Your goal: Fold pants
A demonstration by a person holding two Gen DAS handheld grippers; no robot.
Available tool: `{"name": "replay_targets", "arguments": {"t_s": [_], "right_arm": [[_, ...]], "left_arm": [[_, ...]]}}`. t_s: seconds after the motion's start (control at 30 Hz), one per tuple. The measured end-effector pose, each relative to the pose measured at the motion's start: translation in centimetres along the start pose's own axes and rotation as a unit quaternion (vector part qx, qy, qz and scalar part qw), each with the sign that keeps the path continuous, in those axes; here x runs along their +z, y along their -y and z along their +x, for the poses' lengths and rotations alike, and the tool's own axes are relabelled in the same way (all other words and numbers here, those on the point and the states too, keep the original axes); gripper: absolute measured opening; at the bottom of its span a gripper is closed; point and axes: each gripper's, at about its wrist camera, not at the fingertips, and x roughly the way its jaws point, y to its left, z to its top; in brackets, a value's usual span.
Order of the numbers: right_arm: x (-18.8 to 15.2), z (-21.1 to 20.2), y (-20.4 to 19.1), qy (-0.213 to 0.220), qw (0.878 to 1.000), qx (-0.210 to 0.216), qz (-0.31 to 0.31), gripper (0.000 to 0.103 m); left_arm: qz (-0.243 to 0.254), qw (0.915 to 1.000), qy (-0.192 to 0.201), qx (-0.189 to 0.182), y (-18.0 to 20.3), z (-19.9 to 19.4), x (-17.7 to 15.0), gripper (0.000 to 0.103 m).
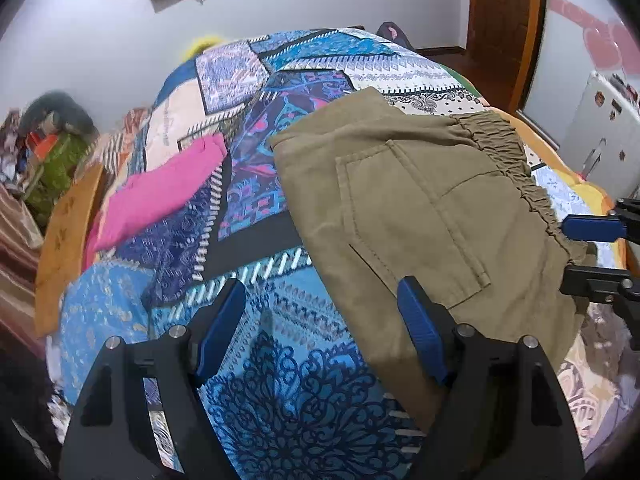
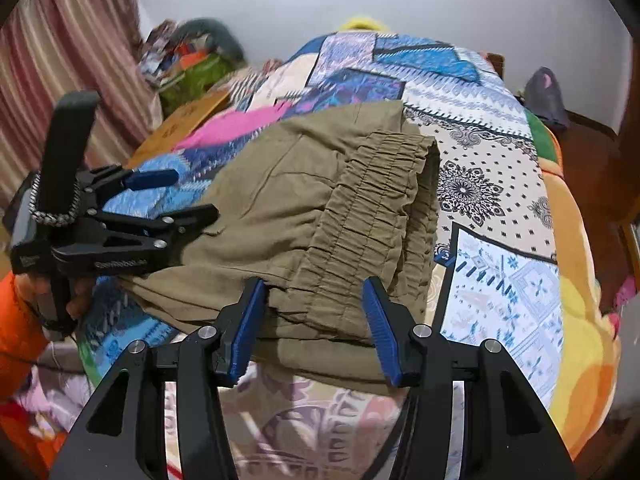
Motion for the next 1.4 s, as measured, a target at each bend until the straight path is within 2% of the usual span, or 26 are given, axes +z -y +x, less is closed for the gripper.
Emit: {"name": "replay_targets", "arguments": {"t_s": [0.13,0.23,0.37,0.53,0.6,0.67,0.7,0.77,0.93,1.03,1.17,1.33,1.37,1.4], "right_arm": [[0.7,0.8,1.4,-0.017,1.0,-0.001,-0.015,0.047],[1.4,1.8,2.9,-0.037,0.999,0.002,-0.014,0.056],[2.9,3.4,5.1,-0.053,0.998,0.021,-0.004,0.057],[4.6,5.0,6.4,-0.06,0.998,-0.005,-0.025,0.056],[5.3,5.6,7.3,-0.059,0.997,-0.031,-0.027,0.056],[5.9,6.2,8.4,-0.057,0.995,-0.079,-0.028,0.055],[6.0,6.5,9.1,-0.057,0.993,-0.102,-0.026,0.054],[6.2,6.5,10.1,-0.054,0.991,-0.121,-0.015,0.054],[6.0,3.5,10.6,-0.017,0.991,-0.131,0.019,0.054],[5.9,1.5,9.8,0.009,0.992,-0.118,0.037,0.054],[5.4,0.0,8.7,0.029,0.994,-0.086,0.068,0.054],[4.8,1.6,7.3,0.015,0.994,-0.054,0.094,0.059],[4.6,1.9,7.1,0.008,0.994,-0.051,0.097,0.059],[4.4,2.3,6.9,0.002,0.994,-0.047,0.097,0.059]], "left_arm": [[-0.014,0.9996,-0.009,-0.021,0.0,0.0,-0.4,0.079],[-0.02,0.9996,-0.009,-0.019,0.6,0.2,-0.2,0.079],[-0.027,0.9994,-0.009,-0.018,1.1,1.3,0.9,0.079],[-0.038,0.9981,-0.024,-0.043,1.1,2.6,2.5,0.079],[-0.043,0.9966,-0.028,-0.065,1.0,2.9,3.2,0.079],[-0.049,0.996,-0.024,-0.071,0.6,2.9,3.8,0.079],[-0.05,0.9963,-0.019,-0.068,0.3,2.9,4.1,0.079],[-0.049,0.9977,-0.007,-0.047,-1.0,3.2,4.9,0.079],[-0.077,0.9968,-0.001,-0.023,-6.3,5.5,7.2,0.079],[-0.098,0.995,0.001,-0.017,-9.2,7.3,8.8,0.079],[-0.104,0.9937,-0.003,-0.043,-11.9,10.5,11.7,0.071],[-0.066,0.9961,-0.013,-0.058,-11.7,14.7,14.5,0.065],[-0.061,0.9958,-0.016,-0.066,-11.6,15.5,14.6,0.055],[-0.057,0.9952,-0.021,-0.076,-11.6,16.1,14.8,0.038]]}}
